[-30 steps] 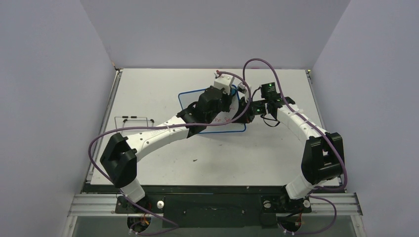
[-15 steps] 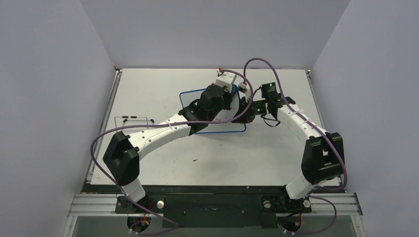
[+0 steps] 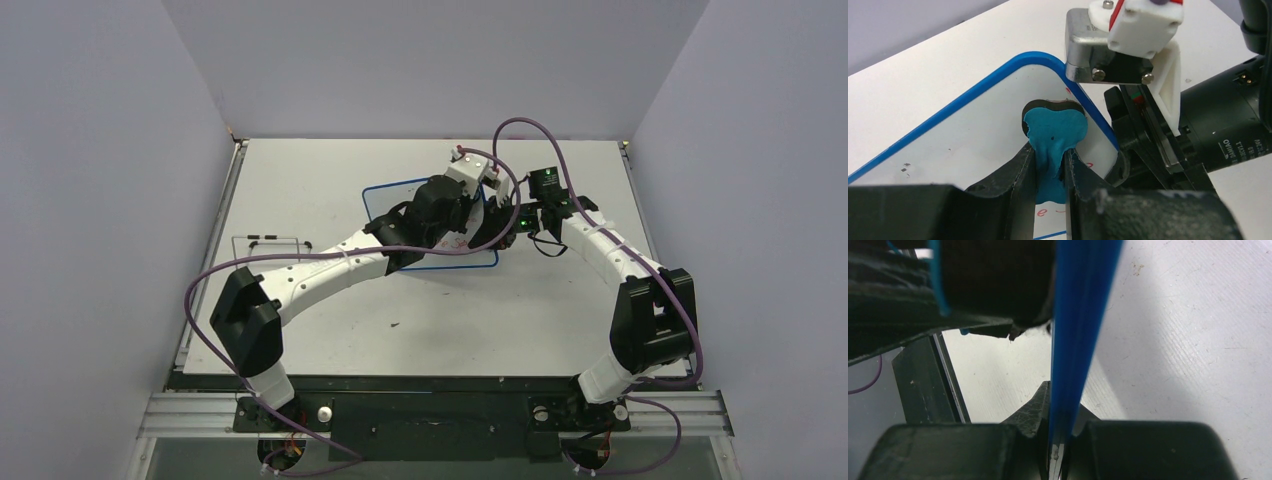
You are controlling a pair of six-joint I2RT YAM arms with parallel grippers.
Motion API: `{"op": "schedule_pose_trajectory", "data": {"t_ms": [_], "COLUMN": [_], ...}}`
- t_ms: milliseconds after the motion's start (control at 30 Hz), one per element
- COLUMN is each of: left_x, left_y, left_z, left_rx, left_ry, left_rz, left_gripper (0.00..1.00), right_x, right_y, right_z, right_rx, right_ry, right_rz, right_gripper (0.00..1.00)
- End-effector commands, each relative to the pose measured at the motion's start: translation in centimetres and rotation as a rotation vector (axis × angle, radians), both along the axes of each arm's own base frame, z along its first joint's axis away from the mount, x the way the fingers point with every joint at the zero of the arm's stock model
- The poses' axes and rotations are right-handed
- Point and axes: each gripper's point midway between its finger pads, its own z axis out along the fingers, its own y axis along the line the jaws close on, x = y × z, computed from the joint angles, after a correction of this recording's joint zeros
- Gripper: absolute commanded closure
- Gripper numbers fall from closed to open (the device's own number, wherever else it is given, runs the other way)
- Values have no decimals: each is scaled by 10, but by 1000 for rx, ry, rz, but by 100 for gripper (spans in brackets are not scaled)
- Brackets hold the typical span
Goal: Erase the whiteboard
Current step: Erase the whiteboard at the whiteboard stand.
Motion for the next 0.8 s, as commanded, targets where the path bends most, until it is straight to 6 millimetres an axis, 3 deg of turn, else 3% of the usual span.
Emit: {"op": "schedule_pose_trajectory", "data": {"t_ms": [0,167,267,433,767], "left_x": [-13,-8,8,21,30], "left_y": [-1,9,17,11,-2], "left_z": [-29,-24,-4,26,34], "left_rx": [102,69,0,-79,-102], "left_ry": [84,84,74,55,53], "left_rz": [-59,-33,5,-2,-8], "left_gripper": [100,100,100,100,100], "right_x": [0,-1,-1,-1,-1], "right_y": [7,8,8,8,8], "right_z": [8,9,9,9,9], "right_rx": [-12,-11,-11,-12,-12], "right_ry": [-100,-102,-104,-104,-102], "right_rz": [63,65,65,65,66], "right_gripper": [100,100,100,100,100]}}
